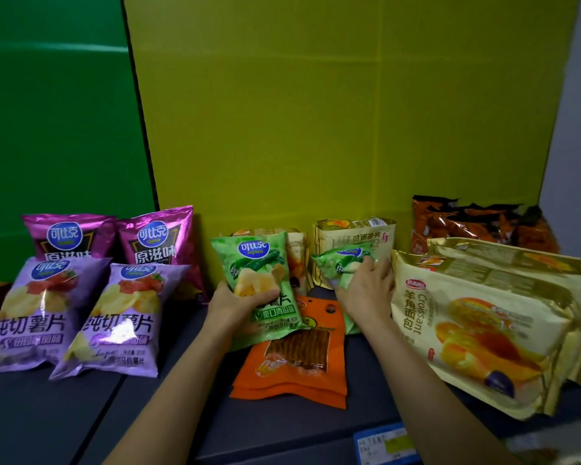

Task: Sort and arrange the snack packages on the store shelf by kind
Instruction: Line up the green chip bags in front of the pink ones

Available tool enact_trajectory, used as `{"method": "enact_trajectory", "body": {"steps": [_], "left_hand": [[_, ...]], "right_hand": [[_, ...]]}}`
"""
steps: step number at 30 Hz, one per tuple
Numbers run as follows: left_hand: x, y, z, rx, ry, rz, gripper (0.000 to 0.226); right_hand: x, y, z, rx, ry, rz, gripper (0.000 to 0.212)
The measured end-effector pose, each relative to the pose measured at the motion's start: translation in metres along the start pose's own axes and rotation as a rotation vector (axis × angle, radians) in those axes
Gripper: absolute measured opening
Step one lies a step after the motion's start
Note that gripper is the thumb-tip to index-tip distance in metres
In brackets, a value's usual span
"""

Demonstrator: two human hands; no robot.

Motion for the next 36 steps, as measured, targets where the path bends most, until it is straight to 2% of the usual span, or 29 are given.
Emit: {"method": "enact_trajectory", "body": {"steps": [2, 6, 10, 13, 15, 20, 22, 24, 26, 29, 36], "left_hand": [[-0.001, 0.003, 0.001, 0.011, 0.003, -0.017, 0.077], [-0.004, 0.007, 0.003, 0.015, 0.008, -0.053, 0.094], [-0.004, 0.011, 0.004, 0.011, 0.042, -0.073, 0.083], [-0.008, 0.018, 0.016, -0.006, 0.073, -0.095, 0.076], [-0.005, 0.034, 0.064, -0.208, 0.102, -0.091, 0.074], [-0.029, 0.053, 0.084, -0.176, 0.128, -0.229, 0.085], [-0.028, 0.057, 0.189, -0.169, 0.093, -0.301, 0.069], [-0.034, 0.058, 0.202, -0.208, 0.083, -0.345, 0.057], [-0.046, 0.06, 0.21, -0.255, 0.045, -0.427, 0.054], [-0.058, 0.059, 0.224, -0.281, 0.079, -0.445, 0.053], [-0.038, 0.039, 0.272, -0.334, 0.024, -0.391, 0.081]], "right_hand": [[-0.002, -0.002, -0.002, -0.022, 0.003, 0.002, 0.077], [-0.004, -0.004, -0.002, -0.067, -0.045, 0.022, 0.078], [-0.005, -0.004, -0.001, -0.13, -0.024, 0.094, 0.075], [0.003, 0.002, -0.005, -0.188, -0.112, 0.146, 0.074], [0.038, 0.025, -0.013, -0.139, -0.244, 0.312, 0.072], [0.045, 0.036, -0.005, -0.274, -0.395, 0.367, 0.078], [0.111, 0.11, -0.021, -0.293, -0.423, 0.374, 0.078], [0.115, 0.116, -0.011, -0.317, -0.474, 0.373, 0.076], [0.114, 0.107, 0.003, -0.369, -0.511, 0.372, 0.075], [0.12, 0.097, 0.023, -0.416, -0.556, 0.388, 0.073], [0.148, 0.11, 0.032, -0.379, -0.713, 0.295, 0.067]]}}
Point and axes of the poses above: each hand's wrist, its own y-axis away from the middle knuckle, its own z-axis out of the back of the hand, x = y × z, the point moved 3 cm from there along -y, towards the middle knuckle, and after that the axes turned 13 degrees about -x, right-handed, at the moved point
